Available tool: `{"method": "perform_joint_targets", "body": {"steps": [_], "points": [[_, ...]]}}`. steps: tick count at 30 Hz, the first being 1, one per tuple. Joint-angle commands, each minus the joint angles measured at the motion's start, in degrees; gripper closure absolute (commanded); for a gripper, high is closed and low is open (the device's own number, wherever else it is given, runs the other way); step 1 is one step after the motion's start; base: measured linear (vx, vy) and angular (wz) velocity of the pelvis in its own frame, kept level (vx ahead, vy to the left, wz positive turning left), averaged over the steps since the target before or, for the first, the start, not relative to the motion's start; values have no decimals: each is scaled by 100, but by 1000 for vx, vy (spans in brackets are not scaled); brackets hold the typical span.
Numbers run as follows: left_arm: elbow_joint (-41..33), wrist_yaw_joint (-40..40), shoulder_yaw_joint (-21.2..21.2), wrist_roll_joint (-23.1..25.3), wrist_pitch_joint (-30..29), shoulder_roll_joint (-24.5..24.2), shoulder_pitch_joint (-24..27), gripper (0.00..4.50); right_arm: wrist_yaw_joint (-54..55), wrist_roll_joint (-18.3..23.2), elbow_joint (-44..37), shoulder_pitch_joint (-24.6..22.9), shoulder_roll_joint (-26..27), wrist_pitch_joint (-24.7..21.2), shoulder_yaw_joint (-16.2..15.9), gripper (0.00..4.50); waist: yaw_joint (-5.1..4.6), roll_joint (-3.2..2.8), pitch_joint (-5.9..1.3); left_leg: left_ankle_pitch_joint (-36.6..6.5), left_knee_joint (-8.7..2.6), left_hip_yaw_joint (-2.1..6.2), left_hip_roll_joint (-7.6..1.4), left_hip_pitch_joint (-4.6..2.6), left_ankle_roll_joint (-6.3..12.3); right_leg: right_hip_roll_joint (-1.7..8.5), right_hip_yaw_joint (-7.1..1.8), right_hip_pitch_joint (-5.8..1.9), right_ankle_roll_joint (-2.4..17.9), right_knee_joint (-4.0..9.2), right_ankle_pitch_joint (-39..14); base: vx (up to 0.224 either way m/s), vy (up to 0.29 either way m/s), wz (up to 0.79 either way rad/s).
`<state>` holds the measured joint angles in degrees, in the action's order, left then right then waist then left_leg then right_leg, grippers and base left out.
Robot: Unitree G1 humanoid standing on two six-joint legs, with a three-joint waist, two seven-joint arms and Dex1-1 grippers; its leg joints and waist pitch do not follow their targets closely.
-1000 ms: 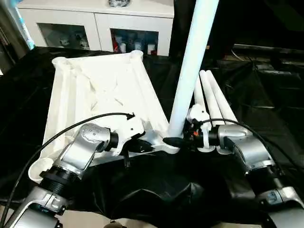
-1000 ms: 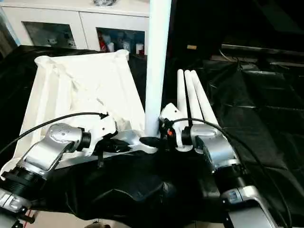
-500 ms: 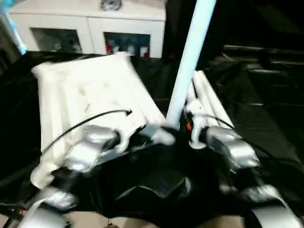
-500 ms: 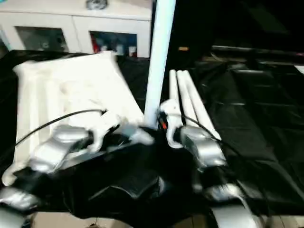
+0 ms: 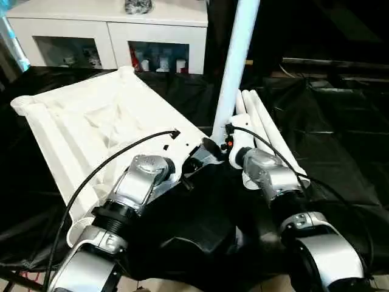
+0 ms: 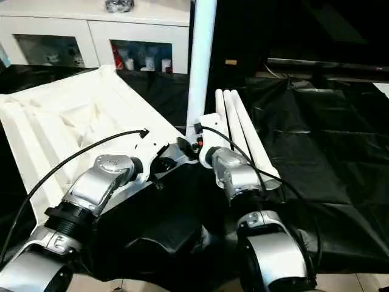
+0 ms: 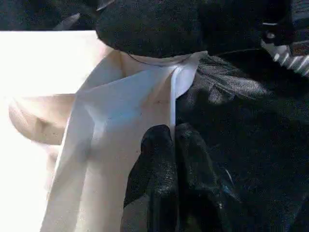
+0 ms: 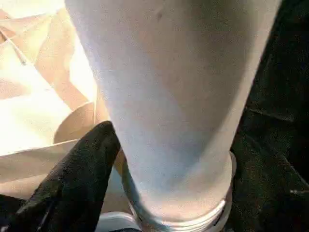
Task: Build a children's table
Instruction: Rotate leg to tighten
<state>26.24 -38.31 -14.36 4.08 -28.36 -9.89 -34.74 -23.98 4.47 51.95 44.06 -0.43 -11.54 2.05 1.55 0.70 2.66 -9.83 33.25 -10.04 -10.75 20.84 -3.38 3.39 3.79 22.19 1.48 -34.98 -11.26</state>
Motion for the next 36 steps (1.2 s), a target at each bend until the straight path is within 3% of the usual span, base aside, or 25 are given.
{"method": "perform_joint_targets", "body": {"steps": [1,3,8,10,13,20,25,27,28,36], "points": [[-315,-345,-183,-153,431,28,-40,450,-494,-76,267,-95,344,-51,-409,53,24,-38,-307,-1574,-405,113,-253,-35,21,503,-297,-209,1038,512,-1648,0,0,0],[-367,-526,-225,-163,537,-64,18,450,-617,-111,186,-118,262,7,-468,41,28,-39,-329,-1437,-393,107,-257,-30,47,503,-304,-221,1098,484,-1379,0,0,0],[-541,-1090,-246,-297,714,-386,219,450,-1235,-221,-287,-321,-199,82,-712,41,88,-39,-384,-693,-330,68,-257,1,325,476,-298,-274,1399,326,-2,0,0,0],[-587,-1347,-284,-341,940,-549,294,450,-1559,-242,-495,-440,-407,113,-799,41,105,-44,-361,-788,-338,63,-267,-12,384,482,-293,-259,1424,351,-109,0,0,0],[-747,-1765,-261,-547,1053,-695,408,450,-1971,-207,-749,-587,-652,136,-844,41,117,-31,-340,-984,-355,65,-277,-15,280,490,-299,-262,1375,380,-480,0,0,0],[-891,-2507,-331,-703,1271,-1119,632,450,-3207,125,-1855,-1113,-1314,38,-1019,41,233,-34,-335,-981,-359,56,-298,-42,294,475,-303,-247,1285,379,-527,0,0,0],[-923,-2743,-380,-732,1229,-1288,704,450,-3393,99,-2012,-1195,-1448,18,-1057,41,261,-27,-325,-1055,-358,50,-285,-44,223,486,-308,-226,1246,397,-793,0,0,0],[-953,-2856,-398,-749,1195,-1347,728,450,-3451,127,-2103,-1226,-1469,-41,-1064,76,265,-25,-332,-1005,-358,54,-286,-43,206,485,-312,-232,1225,392,-764,0,0,0],[-957,-2909,-406,-736,1199,-1379,742,450,-3504,141,-2151,-1243,-1478,-71,-1091,76,257,-58,-342,-978,-353,51,-285,-46,202,470,-308,-228,1253,381,-635,0,0,0],[-925,-2910,-418,-720,1209,-1417,760,450,-3566,151,-2289,-1350,-1435,-152,-1225,159,263,-40,-343,-922,-346,52,-275,-37,215,471,-301,-241,1274,370,-587,0,0,0]]}}
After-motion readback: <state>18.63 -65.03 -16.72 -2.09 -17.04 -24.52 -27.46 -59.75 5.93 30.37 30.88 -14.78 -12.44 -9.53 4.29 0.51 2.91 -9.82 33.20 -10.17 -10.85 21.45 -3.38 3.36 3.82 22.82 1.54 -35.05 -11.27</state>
